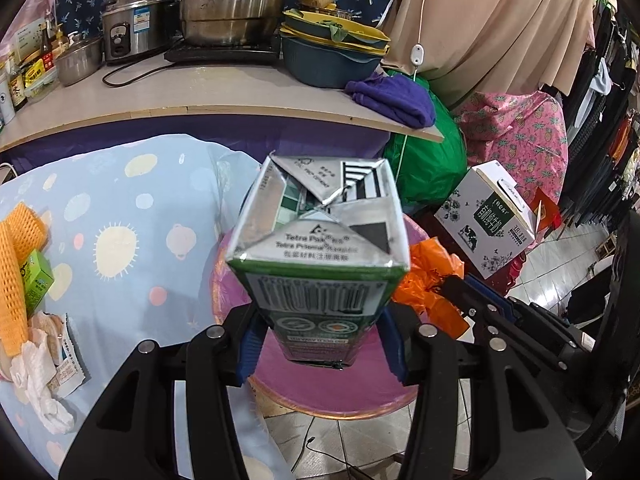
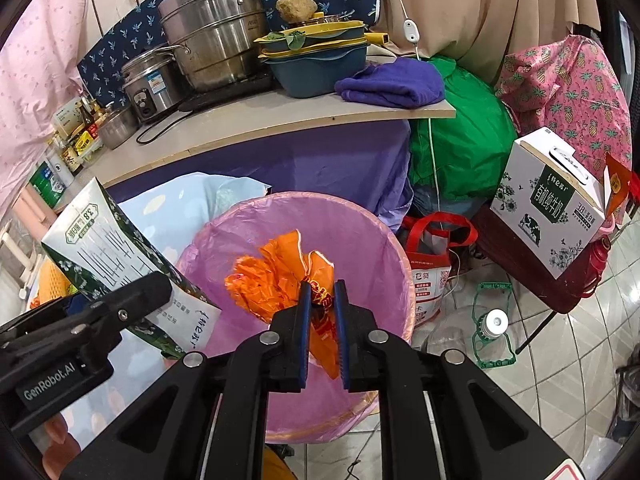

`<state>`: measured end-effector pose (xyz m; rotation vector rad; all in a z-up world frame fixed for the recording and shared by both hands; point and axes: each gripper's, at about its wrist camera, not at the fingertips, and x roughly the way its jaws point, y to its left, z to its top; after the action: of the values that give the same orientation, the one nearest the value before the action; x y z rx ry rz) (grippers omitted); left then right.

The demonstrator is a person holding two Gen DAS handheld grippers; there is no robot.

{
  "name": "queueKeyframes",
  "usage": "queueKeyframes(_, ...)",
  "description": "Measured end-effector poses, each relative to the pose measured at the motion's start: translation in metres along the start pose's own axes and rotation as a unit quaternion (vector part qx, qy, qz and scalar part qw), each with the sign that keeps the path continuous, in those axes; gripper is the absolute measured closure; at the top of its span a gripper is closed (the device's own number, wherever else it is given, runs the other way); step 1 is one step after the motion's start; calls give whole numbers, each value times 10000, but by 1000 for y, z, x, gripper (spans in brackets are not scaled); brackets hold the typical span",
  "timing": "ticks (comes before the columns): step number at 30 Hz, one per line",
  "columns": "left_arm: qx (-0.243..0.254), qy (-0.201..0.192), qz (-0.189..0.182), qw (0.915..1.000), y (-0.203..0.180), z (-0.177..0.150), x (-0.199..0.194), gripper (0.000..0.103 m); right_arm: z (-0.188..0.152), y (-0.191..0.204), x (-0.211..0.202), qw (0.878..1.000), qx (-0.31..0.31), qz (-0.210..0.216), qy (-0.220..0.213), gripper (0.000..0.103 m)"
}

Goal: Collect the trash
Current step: 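Lift and carry the wrapper in the right tool and carton in the left tool over the bin, then open both tools to drop the wrapper and carton into the bin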

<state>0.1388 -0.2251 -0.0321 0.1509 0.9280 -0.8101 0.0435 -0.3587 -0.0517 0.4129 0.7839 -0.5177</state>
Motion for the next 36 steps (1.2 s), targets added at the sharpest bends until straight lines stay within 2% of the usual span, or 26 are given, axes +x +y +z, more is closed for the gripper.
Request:
queueKeyframes(1, 12, -19, 47, 10000, 0, 0, 0, 55, 0, 0, 0, 10000, 2, -10, -21, 86)
queueKeyframes(3, 42, -70, 102, 9999, 0, 1, 0, 43, 0, 1, -2, 9999, 7, -84, -93, 66)
queueKeyframes(4, 37, -108, 144, 9998, 0, 1, -2, 39, 0, 1, -2, 9999, 10, -96, -130, 65)
queueKeyframes(6, 45, -213, 191, 9996, 0, 0, -6, 31, 1, 2, -4, 9998, 10, -100, -166, 64)
queueKeyframes(8, 40, -229, 239, 9994, 1, 1, -7, 29, 2, 1, -5, 9998, 15, -90, -176, 64)
queueKeyframes(18, -97, -348, 394, 9986, 12, -3, -23, 29, 2, 11, -22, 9995, -43, 26, -311, 60)
queueKeyframes(30, -256, -633, 872, 9938, 34, -17, -66, 23, -7, 48, -51, 9979, -319, 311, -475, 55)
queueKeyframes(36, -413, -674, 1303, 9883, 61, -35, -88, 23, -17, 78, -61, 9960, -518, 555, -473, 54)
